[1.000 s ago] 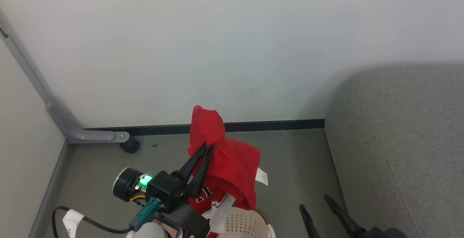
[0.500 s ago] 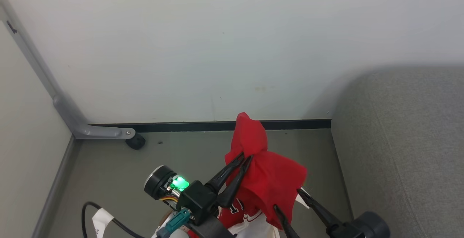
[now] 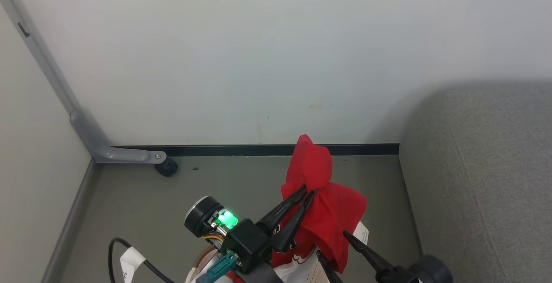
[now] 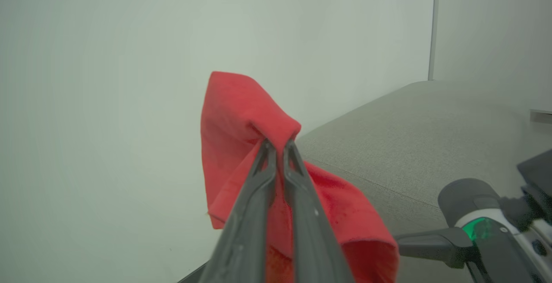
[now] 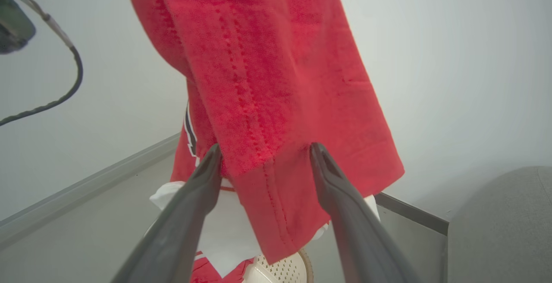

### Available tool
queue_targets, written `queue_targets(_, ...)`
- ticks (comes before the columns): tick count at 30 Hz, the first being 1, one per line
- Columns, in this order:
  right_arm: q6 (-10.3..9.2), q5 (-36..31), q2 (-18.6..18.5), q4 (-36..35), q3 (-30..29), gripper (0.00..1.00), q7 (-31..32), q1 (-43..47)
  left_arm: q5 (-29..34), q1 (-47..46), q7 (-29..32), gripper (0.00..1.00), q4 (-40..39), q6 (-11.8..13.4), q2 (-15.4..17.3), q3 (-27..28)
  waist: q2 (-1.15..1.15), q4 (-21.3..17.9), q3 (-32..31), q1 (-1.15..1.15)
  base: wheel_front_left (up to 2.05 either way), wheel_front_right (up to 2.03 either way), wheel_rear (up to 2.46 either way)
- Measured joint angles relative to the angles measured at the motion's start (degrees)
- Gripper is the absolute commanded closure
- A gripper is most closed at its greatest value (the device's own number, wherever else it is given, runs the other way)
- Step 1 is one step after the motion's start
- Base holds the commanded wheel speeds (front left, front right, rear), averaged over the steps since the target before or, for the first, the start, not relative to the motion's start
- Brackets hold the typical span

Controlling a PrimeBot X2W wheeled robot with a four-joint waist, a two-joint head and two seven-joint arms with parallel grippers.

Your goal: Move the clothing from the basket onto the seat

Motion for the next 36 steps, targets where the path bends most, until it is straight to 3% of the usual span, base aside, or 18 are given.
queue_targets(15,-0.60,1.3,1.2,2.3,-0.1,0.00,0.0,-1.6,-2.9,-0.9,0.0,1.00,-1.9,0.0,0.4,-6.7,0.00,0.1,-0.4,0.00,0.00,0.00,0.00)
queue_targets(36,-6.58,2.2,2.0,5.0,-2.5,0.00,0.0,-4.3,-6.2,-1.3,0.0,1.00,-3.7,0.0,2.1,-14.6,0.00,0.7,-0.4,0.00,0.00,0.00,0.00)
